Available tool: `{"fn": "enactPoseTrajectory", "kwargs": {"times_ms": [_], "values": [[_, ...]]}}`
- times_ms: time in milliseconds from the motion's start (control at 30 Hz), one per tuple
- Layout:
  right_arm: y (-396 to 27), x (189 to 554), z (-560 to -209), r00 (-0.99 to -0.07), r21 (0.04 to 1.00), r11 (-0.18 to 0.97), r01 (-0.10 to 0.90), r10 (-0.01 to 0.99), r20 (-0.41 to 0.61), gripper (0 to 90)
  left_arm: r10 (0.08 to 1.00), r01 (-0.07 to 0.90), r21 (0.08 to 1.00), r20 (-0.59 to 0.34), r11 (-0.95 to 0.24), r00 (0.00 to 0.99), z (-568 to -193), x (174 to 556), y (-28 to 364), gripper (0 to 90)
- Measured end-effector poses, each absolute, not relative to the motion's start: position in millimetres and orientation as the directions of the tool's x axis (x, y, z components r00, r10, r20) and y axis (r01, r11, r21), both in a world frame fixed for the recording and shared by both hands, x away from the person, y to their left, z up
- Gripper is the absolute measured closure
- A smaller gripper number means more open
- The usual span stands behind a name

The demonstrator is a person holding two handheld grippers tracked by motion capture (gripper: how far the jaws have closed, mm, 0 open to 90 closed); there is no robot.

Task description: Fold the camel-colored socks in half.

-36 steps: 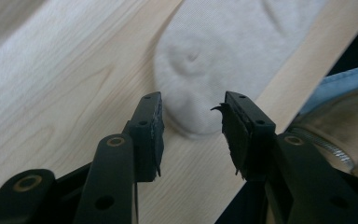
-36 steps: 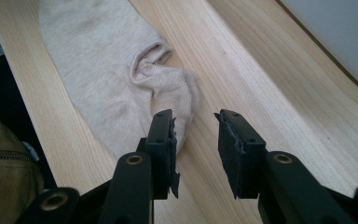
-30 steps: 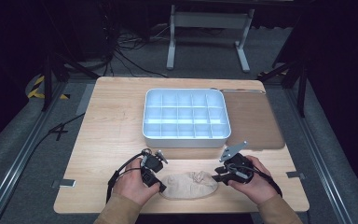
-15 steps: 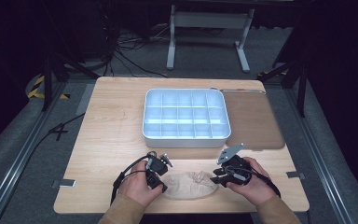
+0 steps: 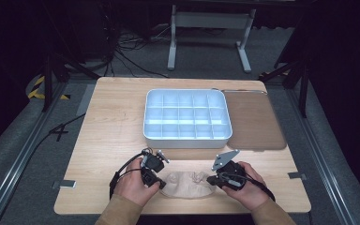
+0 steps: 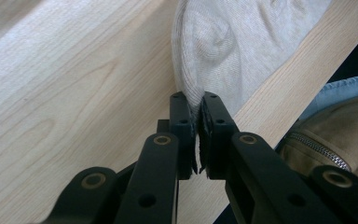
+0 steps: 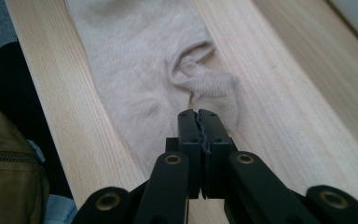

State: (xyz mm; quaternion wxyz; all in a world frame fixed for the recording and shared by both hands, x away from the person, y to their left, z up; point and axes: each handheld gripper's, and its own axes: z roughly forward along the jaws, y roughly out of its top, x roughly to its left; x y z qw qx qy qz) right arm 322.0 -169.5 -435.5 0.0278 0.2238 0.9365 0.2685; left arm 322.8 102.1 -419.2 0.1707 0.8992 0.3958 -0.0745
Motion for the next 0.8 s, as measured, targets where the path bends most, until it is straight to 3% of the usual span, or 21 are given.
{"fn": "enactPoseTrajectory", "kwargs": {"times_ms": [800], "values": [[-164,322,-453,-0.893,0.507,0.757,0.411,0.445,0.059,90.0,0.659,0.719,0.283,-0.287,-0.634,0.695,-408,324,98,84.3]]}}
